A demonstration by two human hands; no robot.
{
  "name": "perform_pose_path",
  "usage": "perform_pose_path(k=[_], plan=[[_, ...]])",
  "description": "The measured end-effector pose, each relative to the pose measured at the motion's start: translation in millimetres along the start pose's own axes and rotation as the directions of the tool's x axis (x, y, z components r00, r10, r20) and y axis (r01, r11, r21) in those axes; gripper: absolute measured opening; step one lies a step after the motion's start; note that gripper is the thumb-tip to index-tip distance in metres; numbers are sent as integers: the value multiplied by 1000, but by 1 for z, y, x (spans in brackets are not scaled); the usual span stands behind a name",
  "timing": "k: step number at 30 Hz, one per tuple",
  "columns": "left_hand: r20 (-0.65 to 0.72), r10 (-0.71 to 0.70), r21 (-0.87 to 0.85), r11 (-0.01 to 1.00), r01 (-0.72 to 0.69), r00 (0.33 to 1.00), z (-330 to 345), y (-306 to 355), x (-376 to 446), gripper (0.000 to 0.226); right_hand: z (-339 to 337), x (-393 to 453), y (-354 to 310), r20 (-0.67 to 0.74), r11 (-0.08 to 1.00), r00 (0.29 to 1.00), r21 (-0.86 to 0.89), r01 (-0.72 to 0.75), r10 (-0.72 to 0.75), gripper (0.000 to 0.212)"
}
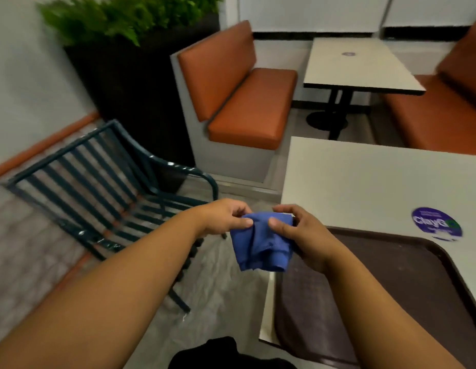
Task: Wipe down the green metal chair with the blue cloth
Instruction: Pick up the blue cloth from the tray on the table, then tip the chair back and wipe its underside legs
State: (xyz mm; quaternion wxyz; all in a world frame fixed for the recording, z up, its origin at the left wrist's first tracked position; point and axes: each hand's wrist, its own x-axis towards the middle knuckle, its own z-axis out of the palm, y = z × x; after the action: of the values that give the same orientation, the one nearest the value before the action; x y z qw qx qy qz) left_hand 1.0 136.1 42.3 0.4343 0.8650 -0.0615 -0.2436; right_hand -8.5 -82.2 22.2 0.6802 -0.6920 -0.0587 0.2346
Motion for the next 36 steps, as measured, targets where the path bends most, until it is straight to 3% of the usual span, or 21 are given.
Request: perform_pose_path(k=[2, 4, 6, 11, 17, 19, 25, 30, 36], plan=[[-83, -1, -56, 998, -4, 997, -14, -16, -20, 7, 18, 15, 0, 151, 996, 986, 29, -80, 74, 53], [-131, -19, -75, 997, 9, 991, -25, -33, -39, 9, 42, 28, -2, 248, 991, 960, 2, -132, 127, 44], [-169, -25, -115, 993, 5, 985, -33, -49, -57, 10, 69, 38, -4, 356, 980, 923, 80, -185, 145, 41], [-417, -38, -227, 972, -64, 908, -56, -83, -95, 11, 142, 55, 0, 615, 828, 782, 387, -406, 97, 51], [-549, -141, -240, 971, 6, 824, -92, -141, -136, 10, 215, 76, 22, 775, 716, 632, 443, -540, -3, 50], [-587, -213, -298, 954, 36, 781, -103, -167, -147, 9, 235, 84, 33, 769, 679, 639, 467, -567, 5, 49], [-606, -433, -452, 878, 159, 668, -134, -256, -177, 5, 285, 109, 73, 644, 559, 754, 581, -592, 128, 40], [-545, -511, -471, 842, 261, 665, -149, -319, -185, 5, 309, 120, 112, 506, 461, 804, 660, -593, 311, 36], [-470, -579, -519, 792, 322, 666, -135, -382, -161, 3, 327, 131, 160, 350, 491, 775, 619, -613, 527, 43]])
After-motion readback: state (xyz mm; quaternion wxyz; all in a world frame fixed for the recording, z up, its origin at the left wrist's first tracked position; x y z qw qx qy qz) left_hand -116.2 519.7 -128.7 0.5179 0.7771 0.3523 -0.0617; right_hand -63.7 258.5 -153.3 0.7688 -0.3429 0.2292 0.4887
